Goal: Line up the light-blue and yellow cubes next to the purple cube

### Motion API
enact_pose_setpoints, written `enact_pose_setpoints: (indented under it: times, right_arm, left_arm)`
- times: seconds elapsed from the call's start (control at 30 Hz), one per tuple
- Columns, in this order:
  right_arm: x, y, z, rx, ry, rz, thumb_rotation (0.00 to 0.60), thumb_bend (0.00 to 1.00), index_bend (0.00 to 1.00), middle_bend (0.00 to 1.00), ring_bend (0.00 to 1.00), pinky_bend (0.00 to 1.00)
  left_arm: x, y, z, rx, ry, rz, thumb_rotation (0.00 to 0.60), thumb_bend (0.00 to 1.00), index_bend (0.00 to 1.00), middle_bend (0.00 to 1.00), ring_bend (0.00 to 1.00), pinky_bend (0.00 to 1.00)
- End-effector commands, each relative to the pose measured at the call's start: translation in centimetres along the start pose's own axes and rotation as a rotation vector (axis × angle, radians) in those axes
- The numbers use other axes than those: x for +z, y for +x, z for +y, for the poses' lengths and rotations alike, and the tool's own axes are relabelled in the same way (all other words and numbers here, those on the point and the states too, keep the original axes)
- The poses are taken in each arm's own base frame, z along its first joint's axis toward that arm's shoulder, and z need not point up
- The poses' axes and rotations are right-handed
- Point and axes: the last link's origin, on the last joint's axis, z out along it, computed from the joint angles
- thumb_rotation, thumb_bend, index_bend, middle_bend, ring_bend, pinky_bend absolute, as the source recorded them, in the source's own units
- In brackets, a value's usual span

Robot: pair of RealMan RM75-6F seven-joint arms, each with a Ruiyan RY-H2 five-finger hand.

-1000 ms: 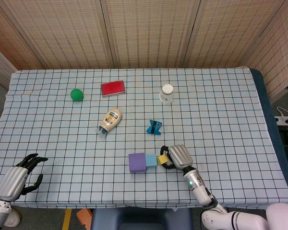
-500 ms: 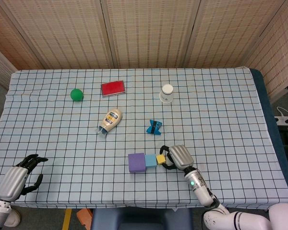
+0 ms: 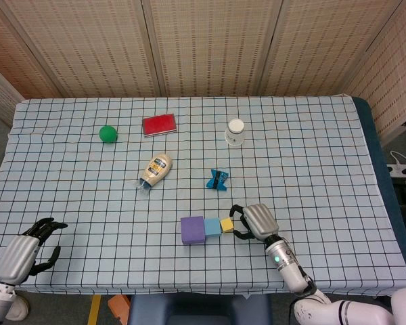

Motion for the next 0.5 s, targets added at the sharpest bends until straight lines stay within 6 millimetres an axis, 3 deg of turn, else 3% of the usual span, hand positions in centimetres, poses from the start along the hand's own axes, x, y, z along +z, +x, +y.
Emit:
enact_pose_setpoints:
  times: [0.03,0.2,0.5]
  right_arm:
    - [-0.72,1.08,0.62,-0.067,-0.05,-0.02,0.6,0.2,0.48,0.91,0.84,1.0]
    - [-0.97,1.59,0.9,-0.109,-0.101,-0.03,0.6,0.34,0.51,0.91,0.85,1.0]
    - [-0.67,0.91,0.92,-0.014,-0.12,-0.092,0.6,0.47,0.55,0.91,0.85,1.0]
  left_arm:
    - [-0.02,-0.02,0.03,0.0,-0.001,-0.001,0.6,0.5,0.28,0.29,0.16,0.4]
    - [-0.04,-0.12,0.09,0.002,-0.002,-0.004,0.6,0.5,0.28,0.29,0.16,0.4]
    - [0.0,-0.13,0.03,0.004,0.0,-0.004,0.6,0.5,0.28,0.29,0.16,0.4]
